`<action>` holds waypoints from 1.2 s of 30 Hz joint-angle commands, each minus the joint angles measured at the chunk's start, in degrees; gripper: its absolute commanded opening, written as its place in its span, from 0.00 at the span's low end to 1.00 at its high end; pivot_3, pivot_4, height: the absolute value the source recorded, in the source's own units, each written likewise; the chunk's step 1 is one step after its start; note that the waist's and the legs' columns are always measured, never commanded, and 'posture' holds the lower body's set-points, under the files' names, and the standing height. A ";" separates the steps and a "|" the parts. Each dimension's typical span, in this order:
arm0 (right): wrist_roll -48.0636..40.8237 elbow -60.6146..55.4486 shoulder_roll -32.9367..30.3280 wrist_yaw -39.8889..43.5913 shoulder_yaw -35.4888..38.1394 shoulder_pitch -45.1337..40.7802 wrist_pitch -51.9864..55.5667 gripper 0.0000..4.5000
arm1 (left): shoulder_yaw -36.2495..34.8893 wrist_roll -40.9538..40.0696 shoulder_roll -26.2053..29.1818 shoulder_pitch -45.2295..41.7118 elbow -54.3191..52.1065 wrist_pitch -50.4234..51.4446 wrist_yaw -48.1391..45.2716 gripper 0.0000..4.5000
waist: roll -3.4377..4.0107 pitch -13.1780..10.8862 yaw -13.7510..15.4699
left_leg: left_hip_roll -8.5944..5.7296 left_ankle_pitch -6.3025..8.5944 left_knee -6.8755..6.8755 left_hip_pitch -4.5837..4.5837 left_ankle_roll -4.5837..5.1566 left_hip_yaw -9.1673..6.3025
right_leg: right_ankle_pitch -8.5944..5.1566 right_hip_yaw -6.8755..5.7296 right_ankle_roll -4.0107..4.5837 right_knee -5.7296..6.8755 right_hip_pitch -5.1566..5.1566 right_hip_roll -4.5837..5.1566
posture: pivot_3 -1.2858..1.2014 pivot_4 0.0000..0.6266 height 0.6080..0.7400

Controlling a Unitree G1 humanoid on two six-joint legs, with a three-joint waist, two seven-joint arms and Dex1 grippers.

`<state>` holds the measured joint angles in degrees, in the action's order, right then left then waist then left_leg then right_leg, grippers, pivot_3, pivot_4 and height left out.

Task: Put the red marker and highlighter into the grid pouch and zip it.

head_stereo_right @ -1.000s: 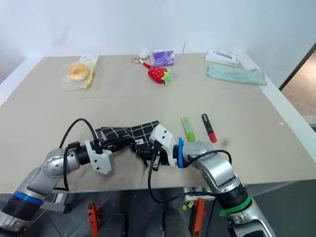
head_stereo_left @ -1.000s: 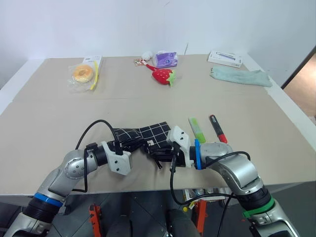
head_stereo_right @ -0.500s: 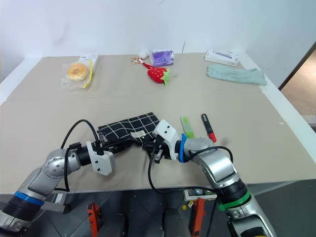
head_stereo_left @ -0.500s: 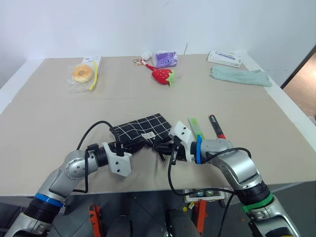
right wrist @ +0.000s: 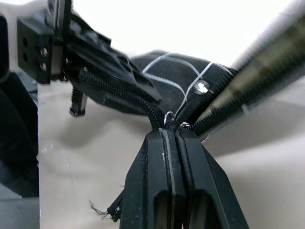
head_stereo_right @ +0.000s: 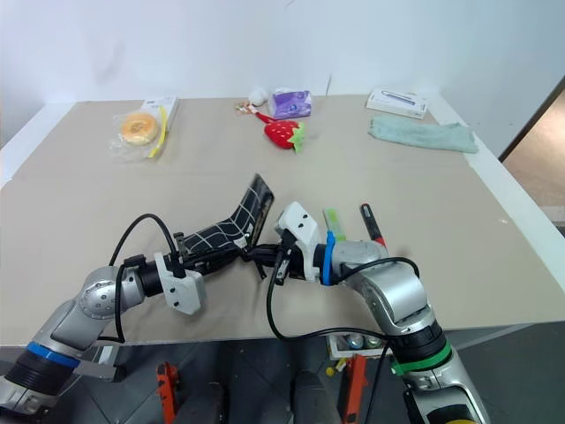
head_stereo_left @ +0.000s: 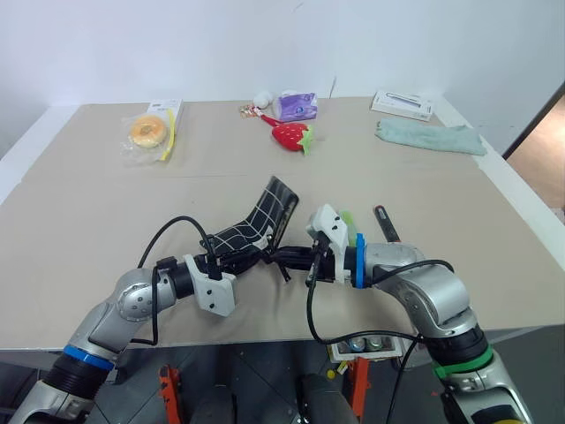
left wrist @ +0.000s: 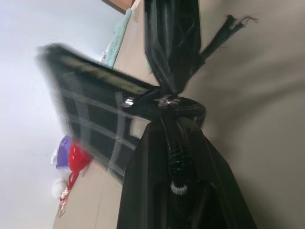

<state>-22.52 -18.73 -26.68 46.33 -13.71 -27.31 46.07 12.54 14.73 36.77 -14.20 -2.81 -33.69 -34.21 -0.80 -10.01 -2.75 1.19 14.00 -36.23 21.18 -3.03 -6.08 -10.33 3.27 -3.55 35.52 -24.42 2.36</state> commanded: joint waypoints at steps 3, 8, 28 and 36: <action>-0.07 0.22 -0.28 0.22 1.79 -0.98 -3.10 0.00 | -1.06 -1.38 -0.13 -1.02 -0.79 0.26 0.21 0.00 | 0.00 0.00 0.00 | 0.00 0.00 0.00 0.00 0.00 0.00 | -0.02 0.00 0.04 0.00 0.00 0.00 | 0.52 0.24 1.00; -6.82 -0.49 -3.79 2.60 10.86 -0.93 -0.58 0.44 | -2.80 -9.26 -0.65 -1.71 -2.67 5.05 -1.83 0.00 | -0.03 -0.02 0.01 | 0.00 0.00 0.00 0.04 0.00 0.00 | 0.07 0.00 -0.13 0.00 0.00 0.01 | 0.52 0.24 1.00; 3.02 9.97 -15.62 -19.42 25.87 3.71 8.09 0.99 | -8.01 -35.11 -1.86 -9.42 -10.49 29.57 -13.34 0.00 | -0.18 -0.11 -0.03 | -0.02 0.09 -0.04 0.07 0.16 0.00 | 0.00 0.15 -0.07 -0.01 0.00 -0.10 | 0.52 0.24 1.00; 4.03 11.46 -13.34 -21.33 23.90 5.75 9.79 0.99 | -8.68 -35.24 -2.83 -11.10 -9.41 31.35 -14.73 0.00 | -0.18 -0.13 -0.02 | -0.02 0.10 -0.11 0.08 0.20 0.03 | -0.09 0.41 0.10 -0.01 0.00 -0.27 | 0.52 0.24 1.00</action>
<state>-19.28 -6.82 -39.95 25.66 9.79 -21.45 56.16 5.98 -19.82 34.24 -23.82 -11.67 -2.14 -48.83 -0.97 -10.14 -2.77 1.16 14.10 -36.34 21.27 -2.83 -6.05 -10.42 3.79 -3.45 35.51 -24.42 2.05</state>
